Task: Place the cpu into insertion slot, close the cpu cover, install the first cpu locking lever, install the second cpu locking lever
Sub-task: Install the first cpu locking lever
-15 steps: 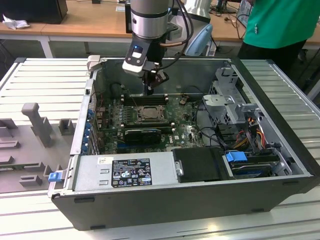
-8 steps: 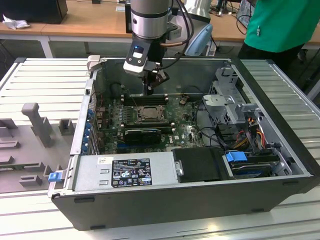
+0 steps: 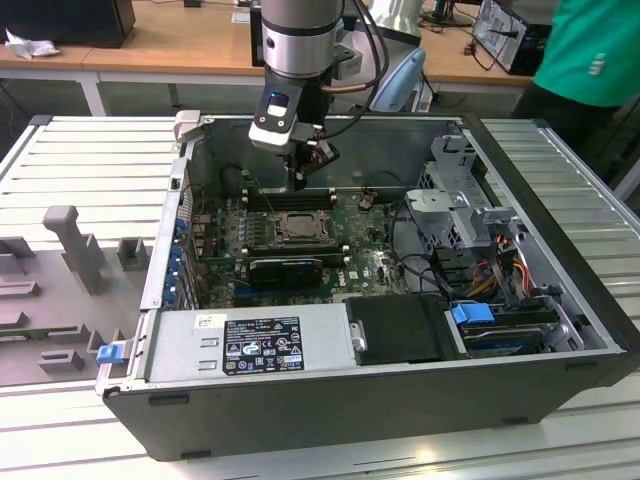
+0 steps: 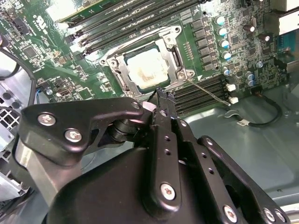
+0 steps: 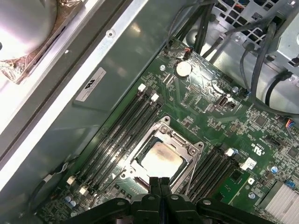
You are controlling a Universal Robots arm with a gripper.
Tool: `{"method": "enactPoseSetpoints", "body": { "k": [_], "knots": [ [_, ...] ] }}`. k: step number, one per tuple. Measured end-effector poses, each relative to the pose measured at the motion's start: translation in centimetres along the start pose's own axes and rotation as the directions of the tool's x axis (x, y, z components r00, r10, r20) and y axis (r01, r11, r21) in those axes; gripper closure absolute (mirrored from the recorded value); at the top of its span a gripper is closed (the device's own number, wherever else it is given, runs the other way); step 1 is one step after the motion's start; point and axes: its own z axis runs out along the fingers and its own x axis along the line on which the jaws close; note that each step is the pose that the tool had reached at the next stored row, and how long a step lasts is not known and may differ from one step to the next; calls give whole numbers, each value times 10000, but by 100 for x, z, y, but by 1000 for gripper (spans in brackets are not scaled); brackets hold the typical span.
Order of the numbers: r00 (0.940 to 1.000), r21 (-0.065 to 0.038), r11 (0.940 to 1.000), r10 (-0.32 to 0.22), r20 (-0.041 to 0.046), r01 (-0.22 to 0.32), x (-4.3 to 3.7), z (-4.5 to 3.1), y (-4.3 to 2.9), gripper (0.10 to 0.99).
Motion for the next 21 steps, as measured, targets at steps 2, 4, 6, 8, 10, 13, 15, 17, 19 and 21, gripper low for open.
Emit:
{"method": "enactPoseSetpoints", "body": {
  "k": [2, 4, 6, 8, 10, 13, 15, 17, 19, 21],
  "knots": [
    [10000, 2, 10000, -75, -5, 75, 0, 0, 0, 980],
    [9999, 4, 9999, -160, -9, 161, 0, 0, 0, 980],
    [9998, 5, 9998, -210, -12, 210, 0, 0, 0, 980],
    [9997, 6, 9997, -260, -14, 260, 0, 0, 0, 980],
    [9995, 8, 9995, -329, -18, 329, 0, 0, 0, 980],
    [9931, 26, 9932, -1167, -64, 1168, 0, 0, 0, 980],
    [9873, 34, 9873, -1588, -88, 1588, 0, 0, 0, 980],
    [9823, 39, 9823, -1871, -104, 1872, 0, 0, 0, 980],
    [9773, 43, 9773, -2116, -118, 2116, 0, 0, 0, 980],
    [9722, 45, 9723, -2338, -131, 2339, 0, 0, 0, 980]
  ]
}}
